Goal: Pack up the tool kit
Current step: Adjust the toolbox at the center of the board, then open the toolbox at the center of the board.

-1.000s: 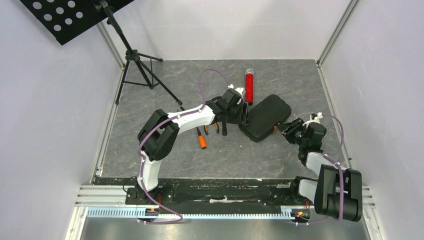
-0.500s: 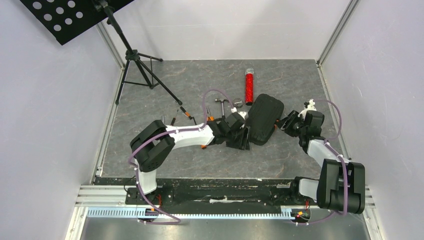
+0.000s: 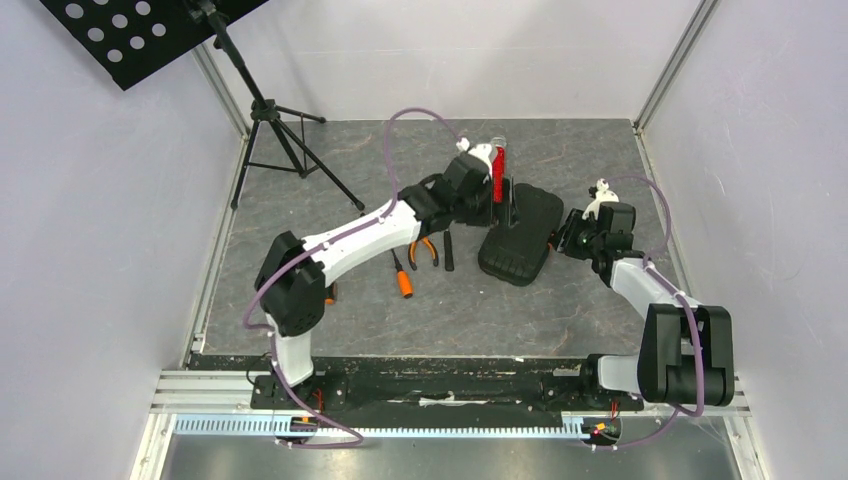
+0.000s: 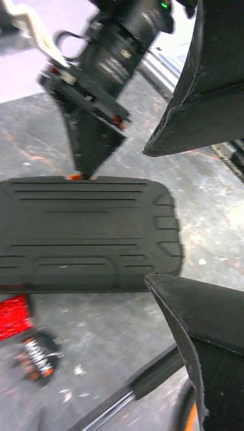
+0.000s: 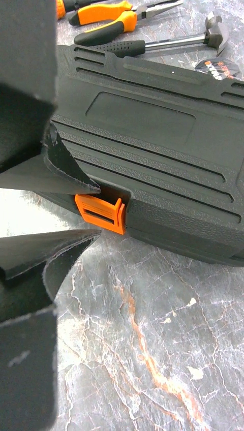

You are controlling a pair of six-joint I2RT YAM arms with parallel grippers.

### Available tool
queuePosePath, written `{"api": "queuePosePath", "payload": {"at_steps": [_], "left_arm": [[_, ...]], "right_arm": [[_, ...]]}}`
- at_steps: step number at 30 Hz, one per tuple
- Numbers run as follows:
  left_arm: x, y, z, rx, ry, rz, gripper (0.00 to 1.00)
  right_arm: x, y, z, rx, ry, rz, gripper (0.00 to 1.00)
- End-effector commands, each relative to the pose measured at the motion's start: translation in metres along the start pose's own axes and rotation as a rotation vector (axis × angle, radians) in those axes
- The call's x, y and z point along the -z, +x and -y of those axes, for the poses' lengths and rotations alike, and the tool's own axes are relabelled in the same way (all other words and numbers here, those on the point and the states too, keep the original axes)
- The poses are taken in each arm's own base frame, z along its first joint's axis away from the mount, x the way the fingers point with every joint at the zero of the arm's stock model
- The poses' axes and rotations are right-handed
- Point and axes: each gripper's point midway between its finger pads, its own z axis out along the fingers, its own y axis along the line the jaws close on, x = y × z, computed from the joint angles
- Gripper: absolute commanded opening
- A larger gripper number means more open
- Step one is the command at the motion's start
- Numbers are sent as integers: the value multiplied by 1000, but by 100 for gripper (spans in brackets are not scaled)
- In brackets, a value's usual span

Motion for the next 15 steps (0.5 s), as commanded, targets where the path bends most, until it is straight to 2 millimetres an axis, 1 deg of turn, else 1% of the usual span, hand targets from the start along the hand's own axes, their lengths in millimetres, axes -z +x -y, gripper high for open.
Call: {"api": "queuePosePath", "payload": {"at_steps": [1, 2, 4, 6, 8, 13, 15], "left_arm": [[-33, -7, -27, -71, -83, -39, 91], [-38, -7, -28, -80, -91, -44, 91], [-51, 0, -33, -91, -102, -73, 88], [-61, 8, -41, -94, -125, -96, 86], [-70, 19, -52, -97, -161, -122, 84], [-80, 44, -73, -102, -222, -187, 76], [-81, 54, -80, -86, -242, -208, 69]], "right_arm": [[5, 73, 45, 38, 196, -246, 32], [5, 74, 45, 44, 198, -249, 32], [4, 76, 45, 49, 202, -256, 32], [4, 77, 45, 56, 208, -258, 32], [4, 78, 46, 58, 215, -262, 32], [6, 81, 50, 61, 237, -265, 31], [8, 82, 54, 58, 262, -259, 29]]}}
